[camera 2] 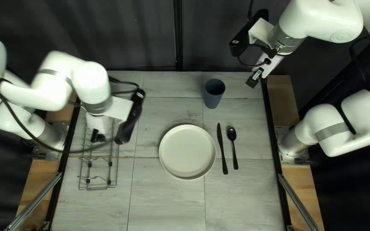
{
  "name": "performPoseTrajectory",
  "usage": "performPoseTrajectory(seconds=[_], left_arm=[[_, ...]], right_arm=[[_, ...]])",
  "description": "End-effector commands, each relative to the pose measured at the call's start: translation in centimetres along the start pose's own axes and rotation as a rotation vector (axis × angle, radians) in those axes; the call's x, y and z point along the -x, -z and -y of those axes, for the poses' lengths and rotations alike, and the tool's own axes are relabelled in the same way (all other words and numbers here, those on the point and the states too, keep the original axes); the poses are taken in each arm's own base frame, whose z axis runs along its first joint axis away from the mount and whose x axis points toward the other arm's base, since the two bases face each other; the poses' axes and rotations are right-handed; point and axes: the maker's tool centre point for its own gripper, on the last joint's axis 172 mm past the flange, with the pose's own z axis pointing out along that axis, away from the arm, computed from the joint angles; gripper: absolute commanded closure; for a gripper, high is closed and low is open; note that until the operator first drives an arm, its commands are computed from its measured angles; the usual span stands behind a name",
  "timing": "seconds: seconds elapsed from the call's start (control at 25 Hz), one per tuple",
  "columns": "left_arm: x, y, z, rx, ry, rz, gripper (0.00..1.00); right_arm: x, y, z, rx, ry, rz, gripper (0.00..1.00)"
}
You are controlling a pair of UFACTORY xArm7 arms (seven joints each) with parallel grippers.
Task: Pick up and place plate onto table. Place down one fork to the left of the plate. Place spoon and knife to the right of the plate. Place cup above the knife and spoon
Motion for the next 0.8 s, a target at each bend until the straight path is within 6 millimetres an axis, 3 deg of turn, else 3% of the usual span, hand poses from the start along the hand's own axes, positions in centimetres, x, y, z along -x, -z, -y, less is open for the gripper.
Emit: performPoseTrajectory(seconds=[0.04, 0.16, 0.48, 0.8], left_arm=[[0.2, 0.0, -0.1, 0.001, 0.009, 0.001, 0.00], [0.3, -0.2, -0.2, 0.022, 0.025, 0.003, 0.00], [5.6, -0.4, 6.3, -0.069, 0.299, 0.128, 0.00], [10.6, -2.9, 11.2, -0.078, 0.425, 0.206, 0.00]], right_arm=[[0.0, 0.0, 0.0, 0.000, 0.000, 0.000, 0.00], [0.0, 0.0, 0.0, 0.000, 0.000, 0.000, 0.00], [0.0, 0.0, 0.0, 0.000, 0.000, 0.000, 0.00], [0.0, 0.0, 0.0, 0.000, 0.000, 0.000, 0.00]])
